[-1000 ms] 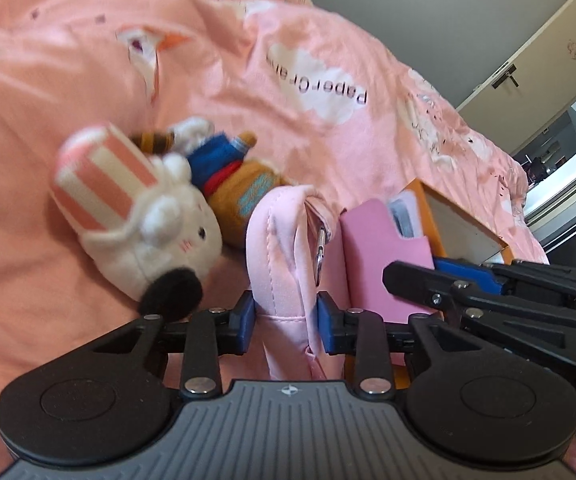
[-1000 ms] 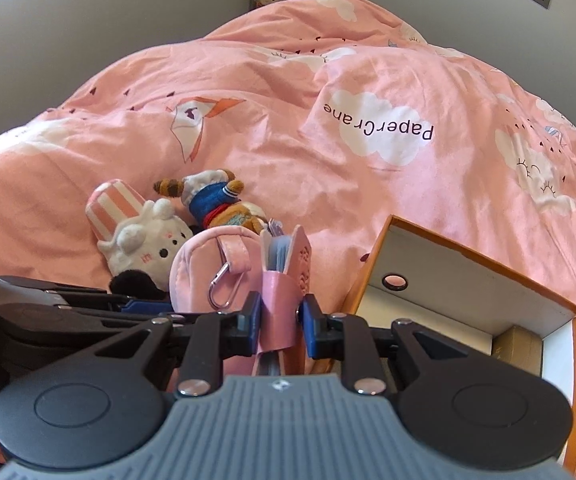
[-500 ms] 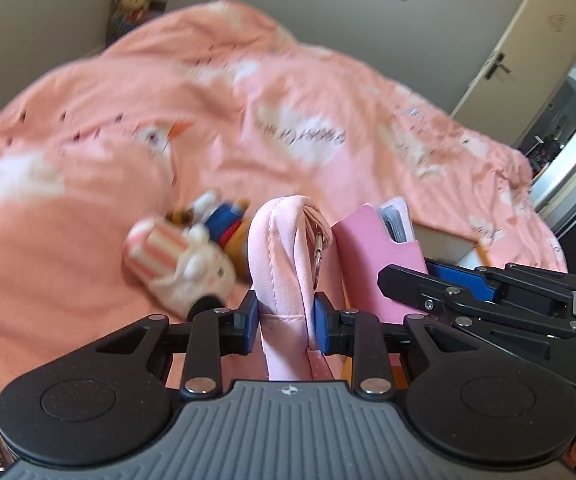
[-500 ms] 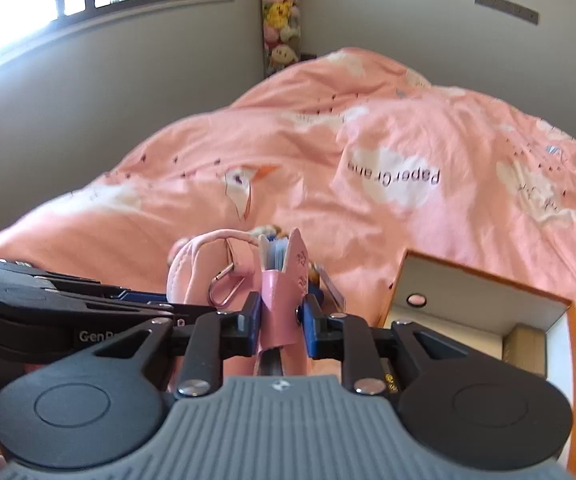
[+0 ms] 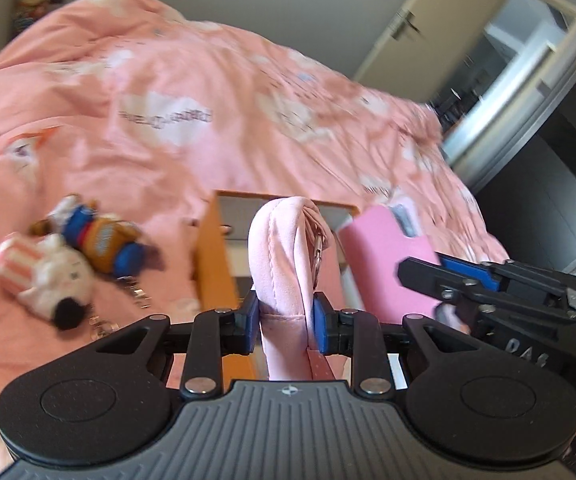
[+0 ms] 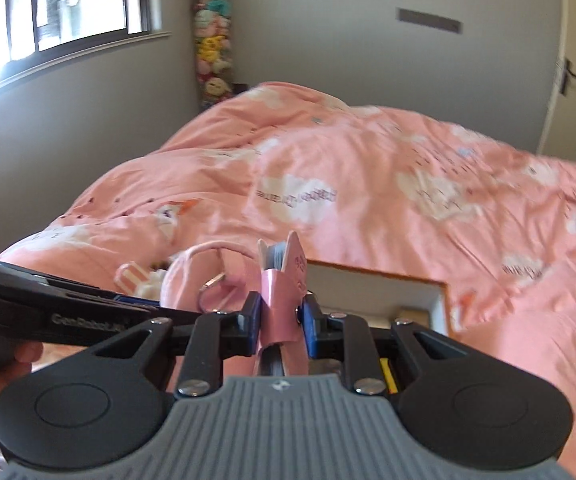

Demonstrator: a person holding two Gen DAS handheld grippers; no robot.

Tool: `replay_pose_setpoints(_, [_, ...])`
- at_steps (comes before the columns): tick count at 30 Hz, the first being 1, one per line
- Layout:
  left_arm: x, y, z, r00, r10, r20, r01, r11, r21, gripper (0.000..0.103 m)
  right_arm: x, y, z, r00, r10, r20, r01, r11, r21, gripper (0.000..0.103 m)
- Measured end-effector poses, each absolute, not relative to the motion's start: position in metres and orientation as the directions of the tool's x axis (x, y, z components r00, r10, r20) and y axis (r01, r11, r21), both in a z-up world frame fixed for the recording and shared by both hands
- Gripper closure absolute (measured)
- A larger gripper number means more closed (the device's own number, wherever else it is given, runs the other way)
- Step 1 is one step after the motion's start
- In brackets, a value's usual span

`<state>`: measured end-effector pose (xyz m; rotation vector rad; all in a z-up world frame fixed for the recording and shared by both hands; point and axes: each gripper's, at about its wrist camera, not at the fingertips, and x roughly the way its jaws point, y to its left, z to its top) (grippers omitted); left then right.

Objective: Organize objects
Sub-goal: 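Carry the pink pouch and card holder over the box with both grippers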

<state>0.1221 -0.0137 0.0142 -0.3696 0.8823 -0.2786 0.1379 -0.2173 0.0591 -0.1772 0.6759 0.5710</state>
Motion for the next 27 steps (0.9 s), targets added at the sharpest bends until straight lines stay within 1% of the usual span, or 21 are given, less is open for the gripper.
replay_pose_setpoints(5, [0.150, -0.057, -0.009, 0.480, -0.431, -0.764, 0.147, 0.898, -0.415, 0.072, 0.159, -0.263, 0.040, 0.605, 0.344, -0.718, -0.454, 0.890, 0.044, 0.080])
replay_pose_setpoints(9, [0.168, -0.085, -0.048, 0.338, -0.444, -0.830, 0.141, 0.896, -0.422, 0.072, 0.180, -0.284, 0.007, 0.484, 0.346, -0.804, -0.400, 0.904, 0.149, 0.080])
replay_pose_setpoints(12, [0.176, -0.100, -0.073, 0.259, -0.423, -0.868, 0.136, 0.906, -0.401, 0.072, 0.190, -0.289, -0.016, 0.429, 0.326, -0.843, -0.351, 0.919, 0.177, 0.080])
replay_pose_setpoints(16, [0.185, -0.115, -0.093, 0.192, -0.382, -0.904, 0.146, 0.922, -0.359, 0.072, 0.194, -0.288, -0.034, 0.395, 0.298, -0.869, -0.322, 0.931, 0.172, 0.080])
replay_pose_setpoints(20, [0.193, -0.120, -0.107, 0.160, -0.374, -0.913, 0.126, 0.925, -0.357, 0.072, 0.196, -0.281, -0.048, 0.384, 0.250, -0.889, -0.307, 0.942, 0.133, 0.080])
replay_pose_setpoints(23, [0.197, -0.124, -0.109, 0.150, -0.379, -0.913, 0.115, 0.924, -0.364, 0.072, 0.200, -0.277, -0.058, 0.374, 0.203, -0.905, -0.296, 0.951, 0.091, 0.080])
replay_pose_setpoints(27, [0.198, -0.129, -0.108, 0.150, -0.374, -0.915, 0.127, 0.925, -0.358, 0.071, 0.207, -0.278, -0.063, 0.370, 0.204, -0.906, -0.299, 0.950, 0.092, 0.080])
